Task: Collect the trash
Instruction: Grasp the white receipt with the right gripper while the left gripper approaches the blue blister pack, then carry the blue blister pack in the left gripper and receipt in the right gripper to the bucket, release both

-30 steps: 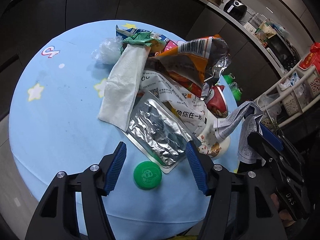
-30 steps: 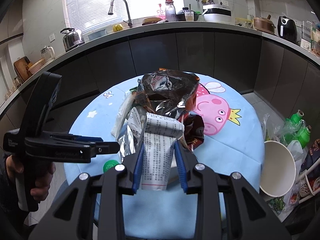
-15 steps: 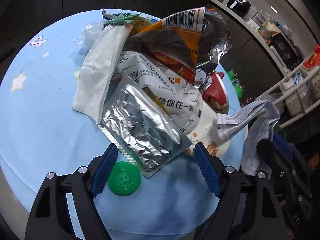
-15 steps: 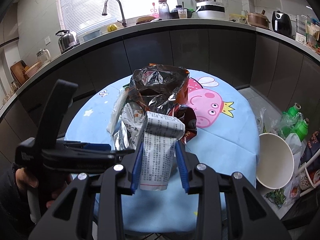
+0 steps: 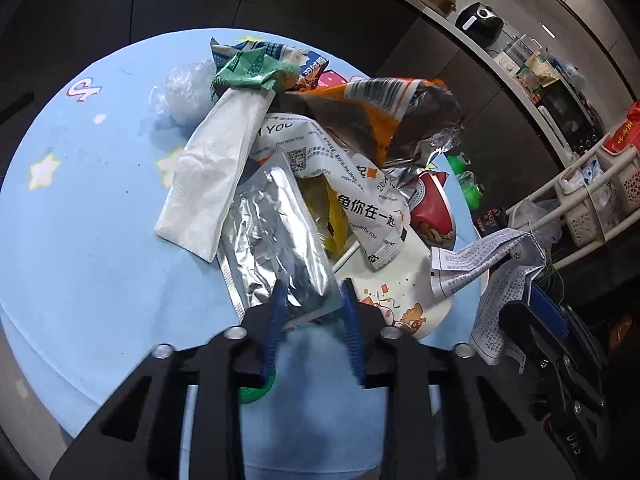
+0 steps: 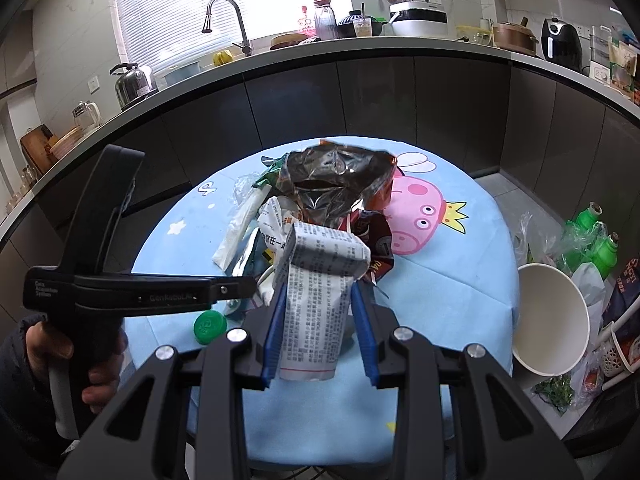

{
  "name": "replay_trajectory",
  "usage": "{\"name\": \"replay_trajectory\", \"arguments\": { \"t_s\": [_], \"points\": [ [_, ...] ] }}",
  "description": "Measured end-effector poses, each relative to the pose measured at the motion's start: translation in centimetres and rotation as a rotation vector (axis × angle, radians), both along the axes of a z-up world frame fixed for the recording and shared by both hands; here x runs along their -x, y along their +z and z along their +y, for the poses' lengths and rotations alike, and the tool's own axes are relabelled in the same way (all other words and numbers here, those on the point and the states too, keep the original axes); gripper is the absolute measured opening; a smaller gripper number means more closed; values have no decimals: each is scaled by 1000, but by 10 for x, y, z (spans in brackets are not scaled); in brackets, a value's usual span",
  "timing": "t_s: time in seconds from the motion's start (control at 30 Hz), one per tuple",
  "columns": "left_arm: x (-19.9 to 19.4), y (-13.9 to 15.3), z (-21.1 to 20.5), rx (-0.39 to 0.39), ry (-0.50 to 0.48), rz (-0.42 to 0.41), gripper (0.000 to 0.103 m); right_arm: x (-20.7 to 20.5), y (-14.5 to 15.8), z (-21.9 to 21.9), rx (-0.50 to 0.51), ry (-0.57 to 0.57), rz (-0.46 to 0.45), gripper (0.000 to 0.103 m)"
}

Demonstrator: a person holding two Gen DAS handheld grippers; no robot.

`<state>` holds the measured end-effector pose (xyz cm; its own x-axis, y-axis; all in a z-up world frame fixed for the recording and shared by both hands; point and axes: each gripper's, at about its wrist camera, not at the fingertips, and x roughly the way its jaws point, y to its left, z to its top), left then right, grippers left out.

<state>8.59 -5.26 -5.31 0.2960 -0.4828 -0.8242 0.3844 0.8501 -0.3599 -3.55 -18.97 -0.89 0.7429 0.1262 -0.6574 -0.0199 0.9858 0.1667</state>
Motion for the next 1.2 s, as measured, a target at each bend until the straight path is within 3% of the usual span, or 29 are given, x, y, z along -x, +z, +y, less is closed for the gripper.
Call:
{"name": "replay_trajectory", "arguments": {
  "t_s": [0.07,0.23,0.37,0.53,0.7,0.8,0.83,0.87,1.2],
  "points": [
    [3,6,0,-5,-2,-16,18,2,1,1,1,5,-5,34],
    [9,12,13,8,45,-21,19,6,4,0,0,1,-12,34],
    [14,15,32,-27,123,-44,25,8,5,-2,-4,-3,-18,35],
    [11,5,53,-23,176,0,38,7,5,0,-9,3,-17,35],
    [2,-6,53,-18,191,36,38,8,2,4,-4,20,-10,35],
    [-3,-6,50,-14,181,33,33,7,2,5,-3,20,-3,35],
    [-4,-4,49,-6,173,32,11,7,2,5,-4,21,0,35],
    [-4,-3,49,-3,165,30,7,7,2,5,-4,20,-1,33],
    [19,61,44,49,115,-115,7,15,29,-2,-12,17,-87,31]
  ]
}}
